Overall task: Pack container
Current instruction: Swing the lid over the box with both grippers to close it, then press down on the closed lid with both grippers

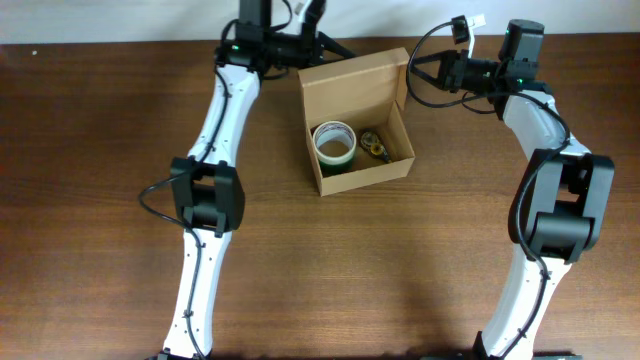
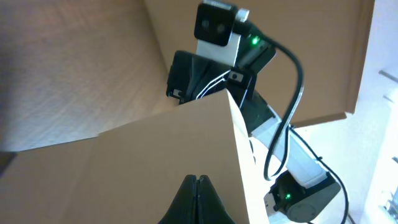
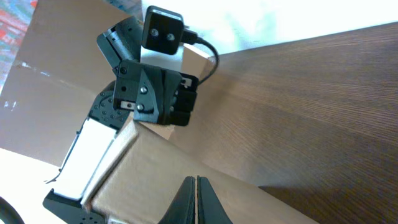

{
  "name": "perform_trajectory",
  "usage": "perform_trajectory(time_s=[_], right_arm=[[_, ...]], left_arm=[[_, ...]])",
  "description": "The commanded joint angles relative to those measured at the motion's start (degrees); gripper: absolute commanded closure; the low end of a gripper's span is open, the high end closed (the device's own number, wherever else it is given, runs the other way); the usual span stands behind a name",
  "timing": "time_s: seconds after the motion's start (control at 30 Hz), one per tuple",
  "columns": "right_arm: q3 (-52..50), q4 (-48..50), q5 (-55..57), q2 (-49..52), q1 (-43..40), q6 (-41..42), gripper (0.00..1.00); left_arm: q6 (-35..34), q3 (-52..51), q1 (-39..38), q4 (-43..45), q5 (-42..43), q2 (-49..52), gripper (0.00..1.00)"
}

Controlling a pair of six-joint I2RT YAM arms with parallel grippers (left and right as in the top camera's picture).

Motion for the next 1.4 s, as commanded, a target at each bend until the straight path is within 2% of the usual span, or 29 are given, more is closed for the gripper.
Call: perform_trajectory(time_s=[0.0,0.17,0.23,0.47,0.63,0.9,1.0,1.13,1.27,1.37], right_arm=[[1.4,0.2,-2.9,-3.5,0.1,-0.2,0.96],[1.4,0.2,-3.1,-4.4,0.1,0.1,0.96],[1.4,0.2,-3.1,-4.8,0.1,0.2,0.96],[1.4,0.2,-3.1,-5.2,0.1,0.5,0.96],[1.4,-0.1,-2.2,-5.2,0.2,0.7,0.96],[1.4,-4.7,-2.9,-5.2,0.5,-0.6,0.96],[1.4,-11.0,-2.7,-5.2,0.7,-4.7,0.96],[1.4,-25.9,1.0,-5.2,1.3,-14.7,0.96],[1.4,-47.0,14.6,-6.4,3.0,-28.9,0.96],[1.4,-56.0,21.9,-7.7,4.6,-35.5,0.96]], left_arm=[[0.3,1.2,-0.8,-0.1,-0.7,-2.3,0.98],[0.7,1.2,-0.7,-0.9,-3.0,-3.7,0.98],[3.5,1.2,-0.8,-4.2,-4.4,-4.1,0.98],[25.5,1.2,-0.8,-32.0,-16.9,-7.0,0.98],[35.3,1.2,-0.9,-44.8,-22.0,-9.2,0.98],[39.5,1.2,-2.4,-51.3,-25.7,-12.0,0.98],[39.6,1.2,-2.6,-52.4,-27.8,-12.4,0.98],[39.6,1.2,-2.6,-52.6,-29.6,-12.5,0.98],[39.7,1.2,-2.6,-53.4,-32.5,-12.5,0.98],[40.0,1.2,-2.6,-54.2,-35.0,-12.5,0.98]])
